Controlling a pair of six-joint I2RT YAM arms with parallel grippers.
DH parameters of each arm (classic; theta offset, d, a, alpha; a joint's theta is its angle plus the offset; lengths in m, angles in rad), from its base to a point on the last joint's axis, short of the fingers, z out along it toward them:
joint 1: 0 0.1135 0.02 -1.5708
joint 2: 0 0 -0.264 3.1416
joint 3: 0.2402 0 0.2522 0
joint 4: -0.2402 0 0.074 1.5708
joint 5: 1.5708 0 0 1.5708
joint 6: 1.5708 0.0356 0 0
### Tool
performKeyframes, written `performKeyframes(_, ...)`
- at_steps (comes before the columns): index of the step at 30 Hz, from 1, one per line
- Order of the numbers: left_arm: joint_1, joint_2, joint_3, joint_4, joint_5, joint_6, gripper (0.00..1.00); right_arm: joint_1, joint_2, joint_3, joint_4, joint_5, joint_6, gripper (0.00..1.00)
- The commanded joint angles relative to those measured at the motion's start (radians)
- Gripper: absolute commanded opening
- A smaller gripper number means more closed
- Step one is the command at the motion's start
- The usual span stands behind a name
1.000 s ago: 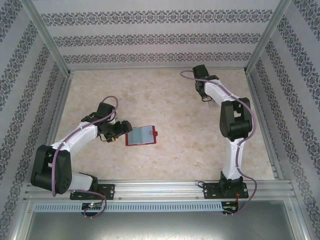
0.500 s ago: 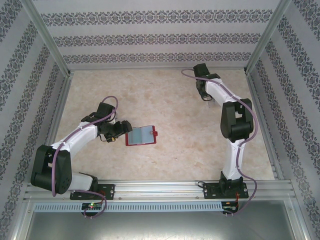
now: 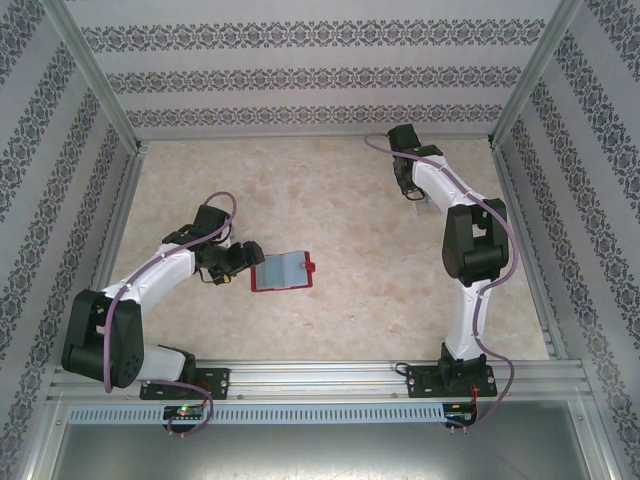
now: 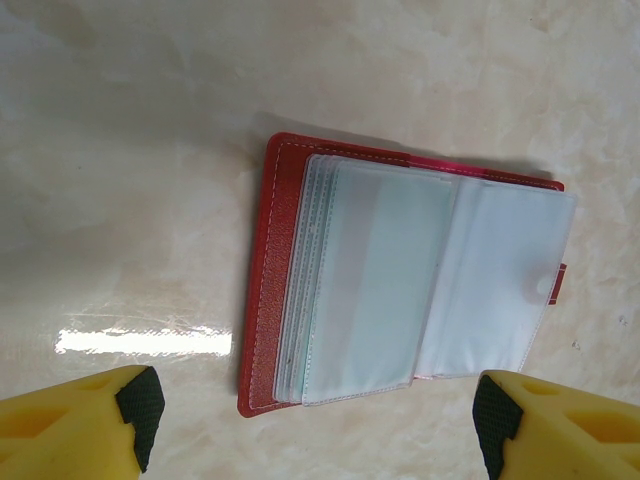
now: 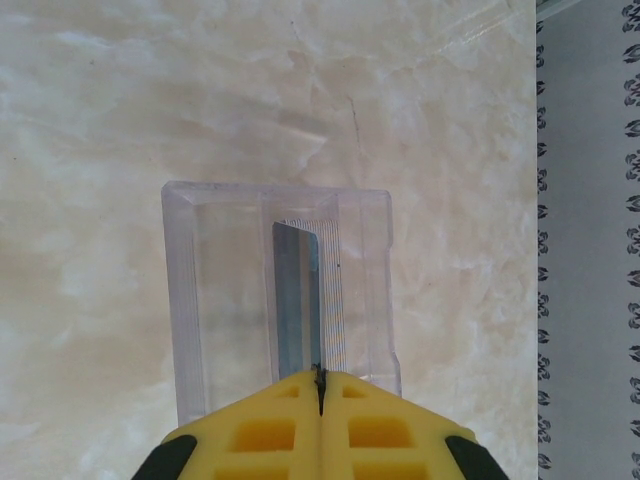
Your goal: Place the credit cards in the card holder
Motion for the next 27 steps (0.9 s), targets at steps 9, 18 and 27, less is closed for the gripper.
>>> performKeyframes(9, -0.003, 0.03, -0.013, 0.02, 0.006, 0.019, 0.83, 0.002, 0.052, 0.02, -0.022, 0.103, -0.025, 0.03)
performKeyframes(18, -0.003, 0.051, -0.015, 0.041, 0.018, 0.019, 0.83, 0.017, 0.079, 0.034, -0.025, 0.143, -0.027, 0.21)
performKeyframes(27, -0.003, 0.053, -0.019, 0.037, 0.017, 0.017, 0.83, -0.021, -0.033, -0.004, -0.02, -0.076, 0.077, 0.34)
